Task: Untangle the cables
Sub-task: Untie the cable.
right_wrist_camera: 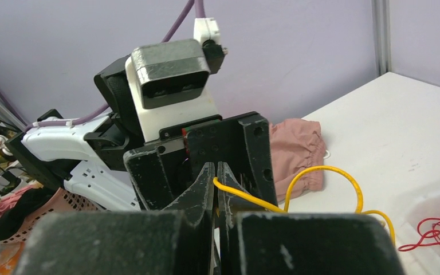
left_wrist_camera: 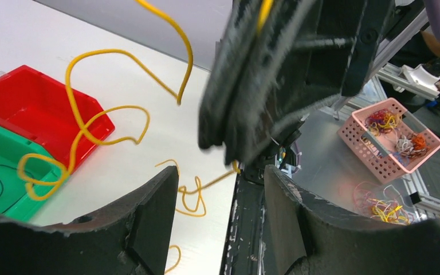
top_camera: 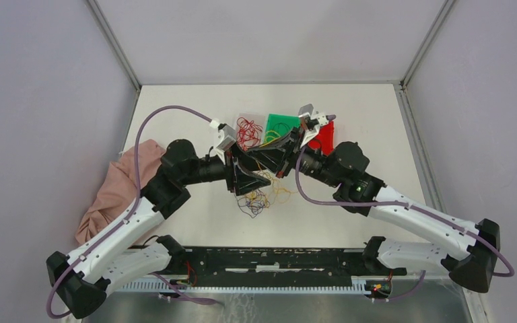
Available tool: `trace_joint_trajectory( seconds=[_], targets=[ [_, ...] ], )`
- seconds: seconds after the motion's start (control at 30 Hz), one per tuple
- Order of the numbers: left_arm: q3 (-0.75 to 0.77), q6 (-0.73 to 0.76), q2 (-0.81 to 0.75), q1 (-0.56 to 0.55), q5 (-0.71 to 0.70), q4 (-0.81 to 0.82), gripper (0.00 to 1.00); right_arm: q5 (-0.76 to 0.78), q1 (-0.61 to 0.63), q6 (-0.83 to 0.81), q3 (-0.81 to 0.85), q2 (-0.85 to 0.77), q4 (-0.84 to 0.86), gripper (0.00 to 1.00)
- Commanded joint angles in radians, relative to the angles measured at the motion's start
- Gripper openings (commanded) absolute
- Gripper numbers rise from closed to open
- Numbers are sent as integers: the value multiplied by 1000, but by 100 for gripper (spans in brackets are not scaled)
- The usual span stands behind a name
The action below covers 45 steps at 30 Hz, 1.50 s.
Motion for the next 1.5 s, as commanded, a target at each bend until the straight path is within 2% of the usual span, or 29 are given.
trace_joint_trajectory(
  seconds=[0.0, 0.1, 0.17, 0.3, 0.37, 0.4, 0.53, 0.6, 0.67, 0.73, 0.83, 1.07, 1.23, 1.47],
  targets=[
    [34, -99, 21, -3, 15, 119, 63, 5, 24, -7, 54, 15, 46, 1],
    [38, -94, 25, -1, 5, 129, 59, -2, 39, -10, 68, 30, 48, 1],
    [44, -84, 26, -1, 2, 127, 52, -6, 46, -16, 75, 39, 45, 1],
    [55, -41, 20, -1, -15, 99, 29, -9, 51, -22, 75, 44, 39, 1],
    [57, -26, 16, -1, -24, 83, 11, -9, 51, -24, 76, 43, 32, 1],
    [55, -23, 14, -2, -29, 76, 4, -8, 52, -25, 77, 42, 26, 6],
    [63, -17, 6, 0, -52, 61, 3, 6, 53, -40, 63, 10, -7, 45],
    [77, -12, 4, 4, -54, 57, 3, -10, 50, -65, 35, -31, -15, 60],
    [93, -4, 4, 7, -56, 49, 3, -55, 50, -91, 10, -82, -43, 68],
    [106, 0, 6, 10, -58, 43, 3, -112, 50, -116, -12, -128, -87, 71],
    [126, 9, 10, 12, -57, 40, 3, -116, 50, -153, -40, -203, -186, 71],
    [196, 76, 37, 13, -43, 17, 3, 0, 50, -258, -95, -379, -385, 71],
    [300, 147, 103, 12, -19, -38, 3, 192, 49, -335, -96, -369, -453, 76],
    [382, 148, 184, 12, 47, -94, 3, 226, 49, -567, -42, -231, -434, 83]
  ],
)
